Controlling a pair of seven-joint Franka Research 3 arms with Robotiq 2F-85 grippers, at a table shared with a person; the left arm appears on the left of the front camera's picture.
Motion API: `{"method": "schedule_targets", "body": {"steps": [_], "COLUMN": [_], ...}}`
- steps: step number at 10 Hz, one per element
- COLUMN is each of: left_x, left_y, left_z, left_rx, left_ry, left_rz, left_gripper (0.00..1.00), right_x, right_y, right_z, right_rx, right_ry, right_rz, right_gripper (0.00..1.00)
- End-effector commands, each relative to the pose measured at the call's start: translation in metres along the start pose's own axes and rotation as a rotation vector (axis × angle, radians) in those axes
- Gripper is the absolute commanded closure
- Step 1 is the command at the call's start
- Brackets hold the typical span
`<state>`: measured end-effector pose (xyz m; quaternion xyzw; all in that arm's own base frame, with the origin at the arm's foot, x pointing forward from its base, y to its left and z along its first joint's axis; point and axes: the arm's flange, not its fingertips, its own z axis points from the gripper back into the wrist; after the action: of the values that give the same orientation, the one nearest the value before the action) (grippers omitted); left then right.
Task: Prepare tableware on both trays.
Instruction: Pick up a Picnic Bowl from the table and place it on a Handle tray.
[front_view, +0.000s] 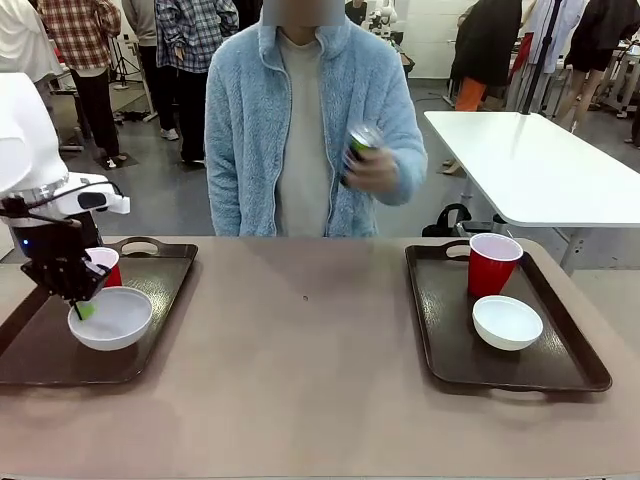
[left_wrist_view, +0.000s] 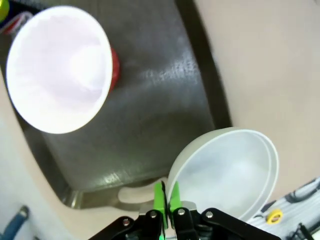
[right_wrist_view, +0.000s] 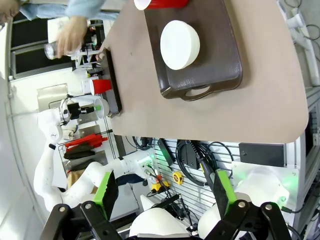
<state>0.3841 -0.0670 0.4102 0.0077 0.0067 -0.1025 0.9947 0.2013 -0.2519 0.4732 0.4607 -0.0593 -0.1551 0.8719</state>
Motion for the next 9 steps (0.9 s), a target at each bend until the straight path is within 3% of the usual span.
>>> {"method": "schedule_targets", "body": {"steps": [1, 4, 9], "left_x": [-0.002, -0.003, 0.008], "left_y": [0.007, 0.013, 0.024], "left_z": [-0.019, -0.034, -0.059], "left_rx": [0.005, -0.048, -0.008], "left_ry": [0.009, 0.007, 0.007], "left_rz": [0.113, 0.165, 0.227], "left_gripper": [1.00, 1.00, 1.00], "right_x": [-0.001, -0.001, -0.001], "right_y": [0.000, 0.000, 0.000], "right_z": [-0.001, -0.001, -0.001], "right_rx": [0.020, 0.020, 0.020], "right_ry": [-0.008, -0.008, -0.008], "right_rz": [0.015, 0.015, 0.015], "right_gripper": [0.00, 0.00, 0.00]}}
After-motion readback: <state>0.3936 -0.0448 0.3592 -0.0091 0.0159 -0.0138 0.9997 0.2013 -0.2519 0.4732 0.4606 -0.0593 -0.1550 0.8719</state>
